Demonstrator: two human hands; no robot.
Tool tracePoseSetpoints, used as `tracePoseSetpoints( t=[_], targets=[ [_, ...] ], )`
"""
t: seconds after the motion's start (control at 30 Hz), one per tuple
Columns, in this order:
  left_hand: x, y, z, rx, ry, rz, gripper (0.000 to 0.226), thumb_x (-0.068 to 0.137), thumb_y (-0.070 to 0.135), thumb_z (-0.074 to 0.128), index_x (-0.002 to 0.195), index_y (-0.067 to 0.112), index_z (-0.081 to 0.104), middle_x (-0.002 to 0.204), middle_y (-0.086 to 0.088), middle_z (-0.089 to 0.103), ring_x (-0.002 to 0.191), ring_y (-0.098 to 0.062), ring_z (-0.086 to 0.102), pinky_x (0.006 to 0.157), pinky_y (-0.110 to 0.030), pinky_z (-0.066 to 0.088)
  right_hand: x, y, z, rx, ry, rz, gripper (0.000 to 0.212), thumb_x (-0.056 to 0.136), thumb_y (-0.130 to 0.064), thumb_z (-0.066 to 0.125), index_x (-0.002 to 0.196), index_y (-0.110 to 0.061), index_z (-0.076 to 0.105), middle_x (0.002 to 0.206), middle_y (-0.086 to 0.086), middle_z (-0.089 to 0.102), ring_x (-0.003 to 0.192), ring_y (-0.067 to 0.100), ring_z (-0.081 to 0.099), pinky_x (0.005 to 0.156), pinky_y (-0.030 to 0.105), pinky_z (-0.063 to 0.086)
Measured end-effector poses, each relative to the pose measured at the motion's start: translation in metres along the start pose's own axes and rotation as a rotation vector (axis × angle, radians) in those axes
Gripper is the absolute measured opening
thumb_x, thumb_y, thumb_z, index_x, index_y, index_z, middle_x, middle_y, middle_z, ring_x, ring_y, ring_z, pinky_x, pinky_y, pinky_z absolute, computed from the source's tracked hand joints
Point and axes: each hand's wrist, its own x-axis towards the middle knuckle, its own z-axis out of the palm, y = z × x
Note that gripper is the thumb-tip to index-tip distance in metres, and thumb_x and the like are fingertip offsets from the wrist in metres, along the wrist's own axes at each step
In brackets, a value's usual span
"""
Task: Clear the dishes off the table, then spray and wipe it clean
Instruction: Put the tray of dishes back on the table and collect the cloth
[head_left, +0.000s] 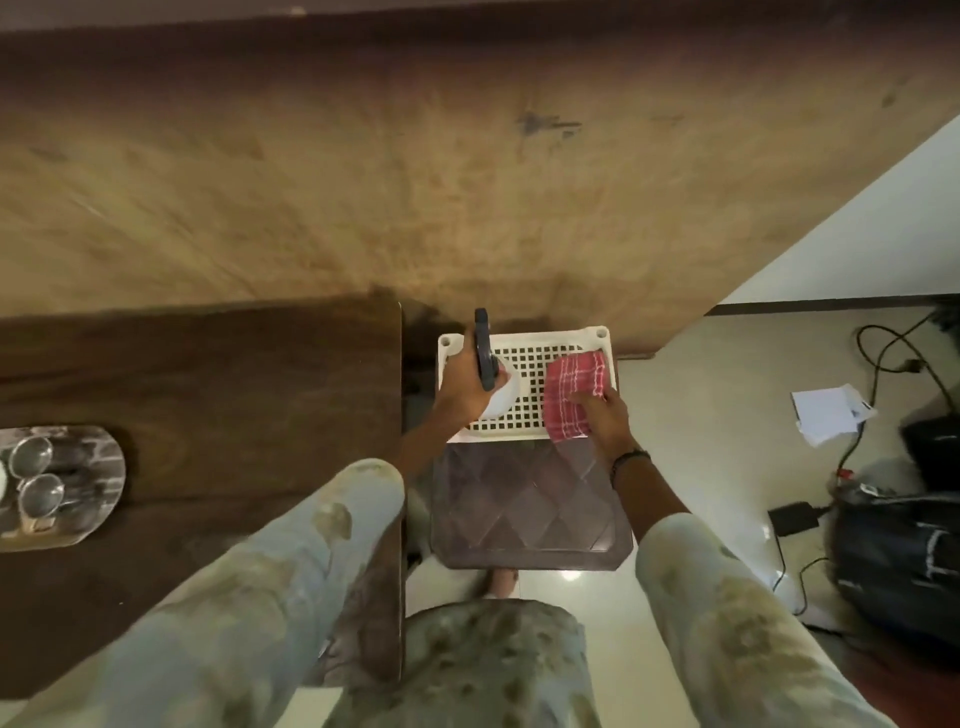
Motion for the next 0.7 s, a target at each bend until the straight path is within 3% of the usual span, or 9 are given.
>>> tracePoseSetpoints(
  t=[0.1, 0.17, 0.27, 0.33, 0.4, 0.47, 0.6, 0.7],
  targets=[
    [0.01, -0.008, 0.01, 0.013, 0.044, -0.023, 0.069, 0.081, 0.006, 0.067, 0.139, 0.002, 0.031, 0.099, -0.008, 0.061, 0.086, -0.022, 0.054, 0.083, -0.037, 0.046, 0.019, 0.002, 0.005, 0.029, -0.072, 0.003, 0.033, 0.081, -0.013, 0.065, 0.113, -0.02, 0.061, 0.113, 0.008, 0.067, 0.105, 0.029, 0.064, 0.093, 0.047, 0.052],
    [0.013, -0.012, 0.014, 0.043, 0.059, 0.006, 0.07, 0.081, 0.01, 0.068, 0.139, 0.001, 0.029, 0.11, -0.014, 0.061, 0.084, -0.017, 0.056, 0.081, -0.032, 0.047, 0.033, 0.012, 0.005, 0.03, -0.126, 0.001, 0.047, 0.074, -0.032, 0.072, 0.119, -0.026, 0.06, 0.115, 0.005, 0.068, 0.106, 0.026, 0.065, 0.093, 0.049, 0.051],
    [0.019, -0.018, 0.022, 0.041, 0.069, 0.002, 0.069, 0.084, 0.008, 0.064, 0.142, 0.001, 0.026, 0.102, -0.001, 0.049, 0.071, -0.002, 0.046, 0.072, -0.018, 0.043, 0.048, 0.028, -0.002, 0.053, -0.157, 0.023, 0.052, 0.073, -0.035, 0.073, 0.123, -0.029, 0.056, 0.118, 0.005, 0.066, 0.108, 0.025, 0.064, 0.094, 0.05, 0.051],
    [0.023, -0.017, 0.026, -0.007, 0.054, -0.03, 0.068, 0.082, 0.007, 0.063, 0.14, 0.001, 0.028, 0.091, -0.001, 0.052, 0.069, -0.009, 0.047, 0.074, -0.028, 0.045, 0.052, 0.031, -0.008, 0.069, -0.132, 0.055, 0.048, 0.079, -0.028, 0.07, 0.125, -0.028, 0.055, 0.12, 0.006, 0.066, 0.109, 0.026, 0.063, 0.094, 0.051, 0.051],
    [0.028, -0.022, 0.028, -0.092, 0.036, -0.058, 0.061, 0.084, -0.001, 0.057, 0.139, 0.002, 0.031, 0.067, -0.003, 0.051, 0.063, -0.014, 0.05, 0.072, -0.036, 0.047, 0.056, 0.034, -0.012, 0.034, -0.14, 0.07, 0.05, 0.084, -0.027, 0.067, 0.131, -0.026, 0.05, 0.123, 0.005, 0.063, 0.111, 0.025, 0.062, 0.095, 0.052, 0.05],
    [0.033, -0.025, 0.03, -0.068, 0.055, -0.05, 0.053, 0.09, -0.009, 0.044, 0.14, 0.001, 0.03, 0.055, 0.0, 0.047, 0.054, -0.008, 0.048, 0.063, -0.027, 0.042, 0.057, 0.032, -0.012, -0.04, -0.124, 0.058, 0.054, 0.084, -0.028, 0.066, 0.134, -0.022, 0.047, 0.125, 0.006, 0.062, 0.111, 0.025, 0.061, 0.095, 0.05, 0.05],
    [0.029, -0.029, 0.029, -0.01, 0.014, -0.042, 0.062, 0.086, -0.005, 0.057, 0.14, 0.0, 0.028, 0.071, -0.001, 0.05, 0.063, -0.002, 0.053, 0.063, -0.012, 0.044, 0.06, 0.028, -0.002, -0.328, -0.004, -0.048, 0.046, 0.091, -0.023, 0.06, 0.134, -0.014, 0.045, 0.122, 0.01, 0.062, 0.108, 0.027, 0.06, 0.097, 0.044, 0.049],
    [0.026, -0.032, 0.026, -0.027, -0.03, -0.029, 0.069, 0.079, -0.006, 0.066, 0.138, -0.004, 0.03, 0.071, 0.004, 0.051, 0.063, 0.005, 0.056, 0.067, -0.008, 0.047, 0.056, 0.021, 0.0, -0.534, 0.062, -0.075, 0.042, 0.09, -0.018, 0.058, 0.13, -0.01, 0.047, 0.115, 0.01, 0.063, 0.106, 0.029, 0.061, 0.092, 0.037, 0.047]
  ],
)
